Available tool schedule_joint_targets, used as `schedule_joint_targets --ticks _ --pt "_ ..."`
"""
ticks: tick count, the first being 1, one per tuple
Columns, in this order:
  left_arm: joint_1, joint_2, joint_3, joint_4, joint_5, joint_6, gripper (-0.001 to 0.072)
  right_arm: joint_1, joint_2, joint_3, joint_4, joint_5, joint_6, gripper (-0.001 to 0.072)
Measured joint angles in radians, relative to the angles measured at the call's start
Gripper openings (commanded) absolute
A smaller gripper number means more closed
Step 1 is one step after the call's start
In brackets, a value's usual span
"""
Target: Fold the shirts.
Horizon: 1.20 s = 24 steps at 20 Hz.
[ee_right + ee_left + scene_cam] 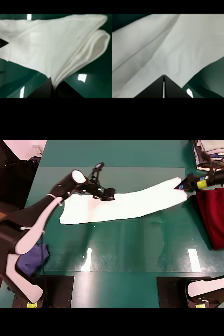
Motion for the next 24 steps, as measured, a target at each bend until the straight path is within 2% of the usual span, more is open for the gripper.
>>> schedule_joint_targets --ticks 7,11,14,19,24 --pt "-0.058 -0.184 0.165 -0.003 0.02 -0.076 0.0026 0.185 0.022 0.254 0.079 0.032 0.079 0.0011" --pt "-0.064 -0.214 0.187 -0.003 0.031 -0.089 0.0026 0.283 0.014 0.29 0.127 -0.003 0.084 0.0011" --pt "-0.066 -0.22 0.195 0.0 0.027 -0.091 0.0025 0.335 0.013 0.285 0.142 -0.032 0.047 0.0011" --pt "-0.037 -0.22 0.299 0.034 -0.09 -0.08 0.0025 0.381 0.013 0.282 0.154 -0.078 0.008 0.0011" --pt "0.077 -0.13 0.399 0.092 -0.204 -0.069 0.0025 0.455 -0.008 0.282 0.161 -0.133 -0.018 0.0012"
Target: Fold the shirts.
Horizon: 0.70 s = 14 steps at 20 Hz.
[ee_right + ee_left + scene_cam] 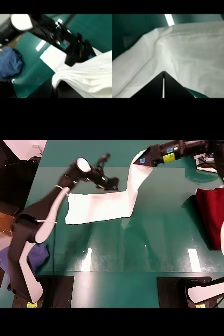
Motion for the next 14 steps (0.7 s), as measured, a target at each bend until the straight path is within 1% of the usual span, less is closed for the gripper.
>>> schedule_joint_targets --ticks 4,5,6,7,9,11,12,14 --pt "0.151 0.149 0.018 0.116 -0.063 0.002 0.0026 0.135 -0.076 0.0 0.088 -0.113 -0.083 0.0017" --pt "0.193 0.19 0.021 0.136 -0.076 0.003 0.0026 0.183 -0.108 0.0 0.109 -0.17 -0.114 0.0152" --pt "0.23 0.224 0.022 0.15 -0.087 0.004 0.0026 0.233 -0.145 0.0 0.129 -0.238 -0.146 0.0344" --pt "0.266 0.257 0.022 0.164 -0.098 0.004 0.0027 0.28 -0.179 0.001 0.141 -0.305 -0.174 0.0371" --pt "0.325 0.315 0.024 0.177 -0.113 0.004 0.0027 0.364 -0.241 0.0 0.158 -0.421 -0.22 0.0371" --pt "0.368 0.358 0.024 0.187 -0.134 0.004 0.0027 0.407 -0.274 0.0 0.145 -0.467 -0.254 0.0365" --pt "0.38 0.373 0.024 0.188 -0.142 0.004 0.0026 0.412 -0.278 0.0 0.122 -0.465 -0.26 0.0365" --pt "0.397 0.395 0.021 0.19 -0.156 0.004 0.0026 0.392 -0.274 0.0 0.056 -0.401 -0.249 0.0365"
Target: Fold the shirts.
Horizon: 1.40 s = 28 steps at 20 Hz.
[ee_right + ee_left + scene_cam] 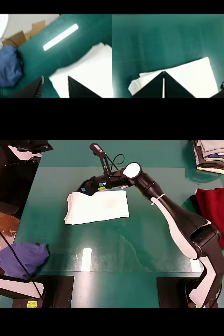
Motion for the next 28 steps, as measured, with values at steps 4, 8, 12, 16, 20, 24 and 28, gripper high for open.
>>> schedule_joint_targets --ticks 4,8,12,16,20,24,28 --pt "-0.001 0.016 -0.055 -0.008 -0.021 0.0 0.0026 -0.142 0.057 -0.07 -0.13 0.196 0.092 0.0365" --pt "-0.04 0.021 -0.111 -0.013 -0.025 0.034 0.0026 -0.333 0.13 -0.248 -0.177 0.266 0.192 0.0501" --pt "-0.082 0.022 -0.13 -0.014 0.005 0.063 0.0026 -0.469 0.143 -0.409 -0.102 0.272 0.243 0.0653" --pt "-0.111 0.022 -0.135 -0.015 0.031 0.074 0.0026 -0.497 0.083 -0.464 0.011 0.265 0.261 0.0653" --pt "-0.119 0.022 -0.137 -0.017 0.04 0.077 0.0026 -0.44 -0.011 -0.414 0.054 0.237 0.283 0.0613" --pt "-0.123 0.022 -0.137 -0.019 0.033 0.078 0.0027 -0.369 -0.089 -0.354 0.08 0.198 0.312 0.0552" --pt "-0.122 0.022 -0.137 -0.023 0.022 0.078 0.0026 -0.309 -0.127 -0.311 0.066 0.157 0.323 0.0176"
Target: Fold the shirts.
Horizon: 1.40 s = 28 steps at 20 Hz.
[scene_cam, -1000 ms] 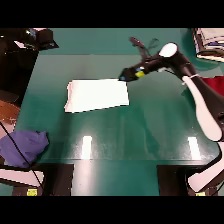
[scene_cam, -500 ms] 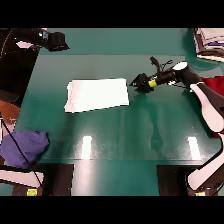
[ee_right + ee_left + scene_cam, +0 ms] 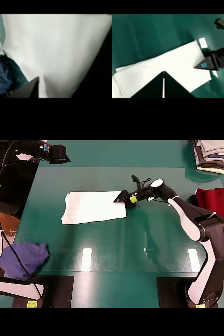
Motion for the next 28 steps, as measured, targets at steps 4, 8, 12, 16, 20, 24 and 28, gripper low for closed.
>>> schedule_joint_targets --ticks 4,8,12,16,20,24,28 --pt "-0.001 0.0 0.0 -0.014 -0.015 0.0 0.0026 0.039 -0.012 0.062 -0.009 -0.04 0.007 0.0012" --pt "-0.011 0.0 0.0 -0.024 -0.036 0.0 0.0026 0.029 -0.007 0.162 -0.019 -0.017 0.007 0.0011" --pt "-0.041 0.0 0.0 -0.026 -0.05 0.0 0.0026 -0.074 0.078 0.233 -0.086 0.082 0.01 0.0012" --pt "-0.08 0.0 0.0 -0.028 -0.056 0.001 0.0026 -0.267 0.22 0.254 -0.195 0.174 0.016 0.0011" --pt "-0.111 0.0 0.0 -0.031 -0.052 0.001 0.0027 -0.512 0.34 0.259 -0.303 0.216 0.028 0.0012" --pt "-0.14 0.0 0.0 -0.034 -0.048 0.0 0.0026 -0.747 0.387 0.26 -0.345 0.224 0.043 0.0012" --pt "-0.167 0.0 0.0 -0.037 -0.04 0.0 0.0026 -0.905 0.4 0.261 -0.357 0.179 0.055 0.0011"
